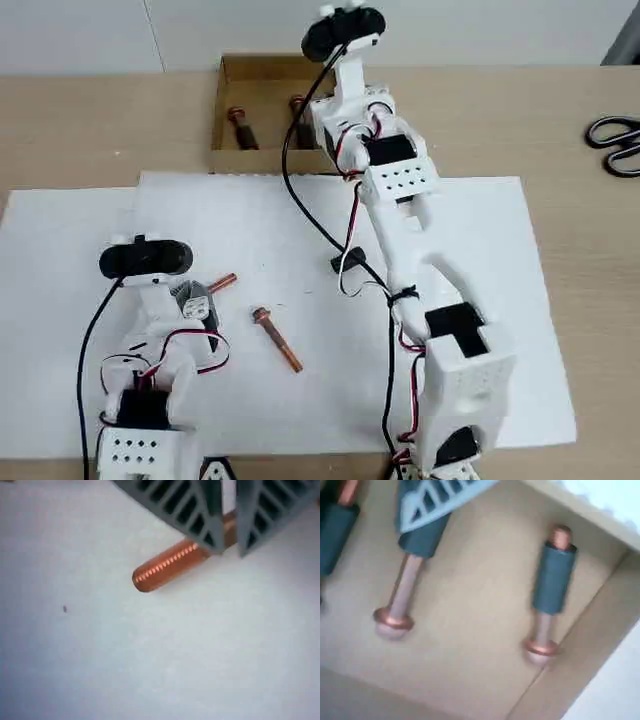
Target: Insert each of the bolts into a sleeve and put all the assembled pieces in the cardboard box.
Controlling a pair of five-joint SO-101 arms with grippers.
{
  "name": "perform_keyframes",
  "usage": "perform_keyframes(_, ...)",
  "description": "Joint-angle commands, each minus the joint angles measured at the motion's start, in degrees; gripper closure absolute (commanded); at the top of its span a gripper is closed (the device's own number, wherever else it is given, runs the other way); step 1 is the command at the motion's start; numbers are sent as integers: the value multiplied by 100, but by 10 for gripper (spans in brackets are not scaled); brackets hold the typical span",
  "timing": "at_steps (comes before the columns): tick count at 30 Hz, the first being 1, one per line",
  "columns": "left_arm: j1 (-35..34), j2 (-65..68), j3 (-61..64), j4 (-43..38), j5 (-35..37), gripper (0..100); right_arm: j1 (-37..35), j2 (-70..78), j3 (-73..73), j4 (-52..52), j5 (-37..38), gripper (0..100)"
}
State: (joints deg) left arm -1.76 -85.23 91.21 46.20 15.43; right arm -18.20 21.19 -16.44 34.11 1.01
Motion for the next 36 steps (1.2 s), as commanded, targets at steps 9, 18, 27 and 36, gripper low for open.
perform_keyframes(9,-9,-44,-40,18,26,994,-127,-1033,-273,1692,0,879)
perform_keyframes(18,-9,-44,-40,18,26,994,-242,-1534,-273,2844,-457,879)
perform_keyframes(27,-9,-44,-40,18,26,994,-321,-1947,-273,4611,-475,879)
perform_keyframes(36,0,-44,-48,18,26,994,-321,-1912,-246,4963,-527,879)
